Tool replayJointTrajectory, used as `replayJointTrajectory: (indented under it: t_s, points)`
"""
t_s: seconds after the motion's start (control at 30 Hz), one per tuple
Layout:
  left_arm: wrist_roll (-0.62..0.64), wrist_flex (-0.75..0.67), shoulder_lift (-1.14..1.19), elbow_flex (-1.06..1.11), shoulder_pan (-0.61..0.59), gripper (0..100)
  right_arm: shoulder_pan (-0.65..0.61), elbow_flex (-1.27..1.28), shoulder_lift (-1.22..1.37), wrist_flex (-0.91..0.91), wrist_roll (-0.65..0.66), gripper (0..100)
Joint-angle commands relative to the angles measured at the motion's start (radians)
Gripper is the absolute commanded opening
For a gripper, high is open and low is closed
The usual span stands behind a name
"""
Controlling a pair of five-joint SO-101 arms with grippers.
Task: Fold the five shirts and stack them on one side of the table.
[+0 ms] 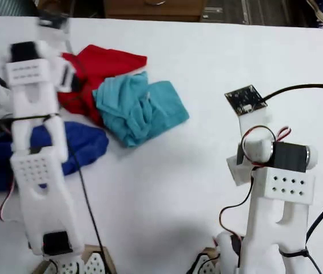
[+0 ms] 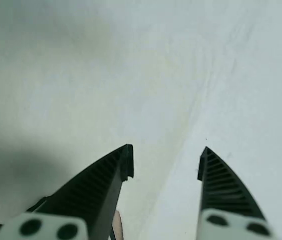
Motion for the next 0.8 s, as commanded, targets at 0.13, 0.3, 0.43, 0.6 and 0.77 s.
replayJointTrajectory:
  t_s: [0.13,0.3,0.43,0.6,0.77]
  points:
    - [0.011,-0.120,0.169,0.001,0.017,26,-0.001,-0.002,0.002,0.018,0.005,22.1]
    - [0.006,-0.133,0.265,-0.001,-0.018,26,-0.001,-0.002,0.002,0.018,0.005,22.1]
    - [0.002,-0.137,0.287,-0.001,-0.087,11,-0.001,-0.002,0.002,0.018,0.005,22.1]
    - [0.009,-0.135,0.287,-0.120,-0.222,2,-0.002,-0.002,0.002,0.018,0.005,22.1]
    - [0.011,-0.077,0.285,-0.410,-0.408,2,-0.002,-0.002,0.002,0.018,0.005,22.1]
